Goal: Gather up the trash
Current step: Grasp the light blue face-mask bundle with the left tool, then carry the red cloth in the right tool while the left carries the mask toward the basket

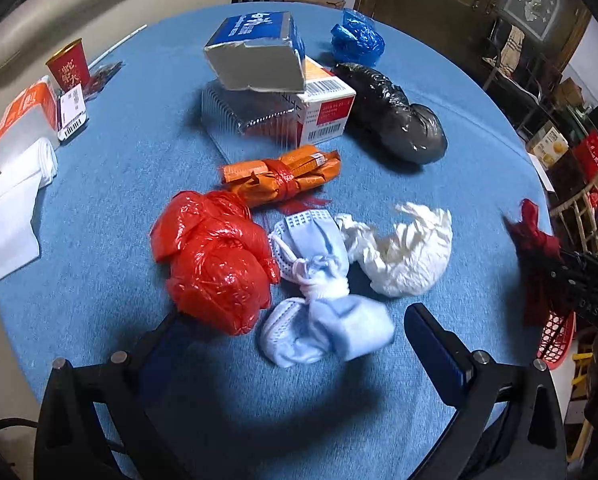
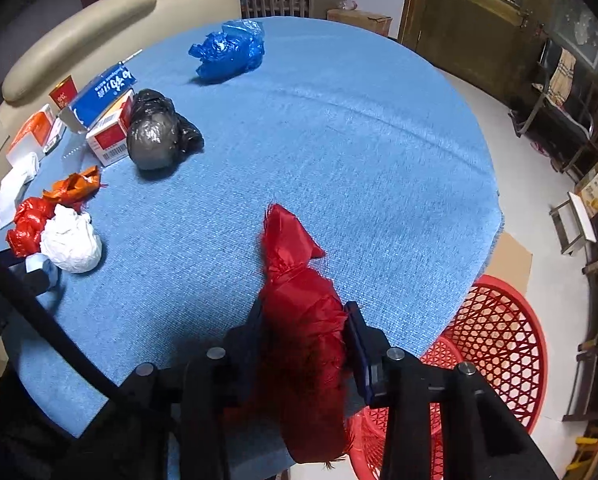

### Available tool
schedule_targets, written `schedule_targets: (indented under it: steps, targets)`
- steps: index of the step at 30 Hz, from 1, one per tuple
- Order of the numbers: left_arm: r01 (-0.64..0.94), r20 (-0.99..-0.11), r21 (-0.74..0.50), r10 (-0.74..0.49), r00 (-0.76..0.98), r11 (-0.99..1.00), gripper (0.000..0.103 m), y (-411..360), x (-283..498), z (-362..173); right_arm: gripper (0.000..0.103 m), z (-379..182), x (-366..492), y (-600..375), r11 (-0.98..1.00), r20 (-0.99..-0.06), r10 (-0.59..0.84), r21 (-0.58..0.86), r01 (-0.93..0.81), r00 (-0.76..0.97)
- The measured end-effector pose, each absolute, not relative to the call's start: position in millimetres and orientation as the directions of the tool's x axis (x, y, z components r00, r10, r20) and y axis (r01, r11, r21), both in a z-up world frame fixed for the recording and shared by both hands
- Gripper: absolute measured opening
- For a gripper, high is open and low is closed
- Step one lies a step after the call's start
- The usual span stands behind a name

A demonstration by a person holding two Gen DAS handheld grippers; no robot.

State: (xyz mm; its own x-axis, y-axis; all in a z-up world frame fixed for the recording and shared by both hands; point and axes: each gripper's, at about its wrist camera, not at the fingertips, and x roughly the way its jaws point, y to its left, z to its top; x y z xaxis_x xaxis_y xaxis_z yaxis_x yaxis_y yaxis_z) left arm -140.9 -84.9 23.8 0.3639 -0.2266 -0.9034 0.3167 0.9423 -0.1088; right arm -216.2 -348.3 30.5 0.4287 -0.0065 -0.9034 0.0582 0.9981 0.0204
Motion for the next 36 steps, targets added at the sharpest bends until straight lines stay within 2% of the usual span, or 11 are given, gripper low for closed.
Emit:
schedule_targets:
  steps: [1,4,6,8,11,17,27,36]
  targets:
    - [0.314,-0.906,-0.090,-0.209,0.367,0.945,0.100,-87,-140,22,0.041,31,-217,-350,0.998,-0.904,0.000,0.028,0.059,0.428]
    - [0.307,-0.921,-0.084,-0.191,0.338,0.948,0.073,-94,-131,14,0.040,31,-219,-352,0.998,-0.906,0.009,0.034,0.054,0.423]
    - [0.316,-0.919,-0.058,-0.175,0.354,0.947,0.065,-99,-130,15,0.040,32,-219,-353,0.998,-0.907,0.013,0.040,0.055,0.420]
    - [0.320,-0.917,-0.045,-0.165,0.362,0.946,0.046,-102,-129,16,0.040,32,-218,-354,0.997,-0.909,0.019,0.049,0.061,0.416]
    - [0.333,-0.919,-0.061,-0.183,0.348,0.941,0.035,-104,-128,17,0.039,31,-216,-351,0.998,-0.916,0.006,0.033,0.060,0.401]
    - [0.391,-0.916,-0.112,-0.248,0.316,0.914,0.033,-96,-139,26,0.036,38,-214,-357,0.990,-0.926,0.080,0.115,0.075,0.368]
    - [0.454,-0.913,-0.105,-0.267,0.309,0.885,0.033,-54,-179,48,0.036,48,-226,-326,0.965,-0.924,0.246,0.262,0.015,0.293]
    - [0.353,-0.910,-0.060,-0.196,0.365,0.934,0.033,-4,-179,57,0.036,59,-225,-264,0.924,-0.875,0.381,0.371,-0.090,0.299]
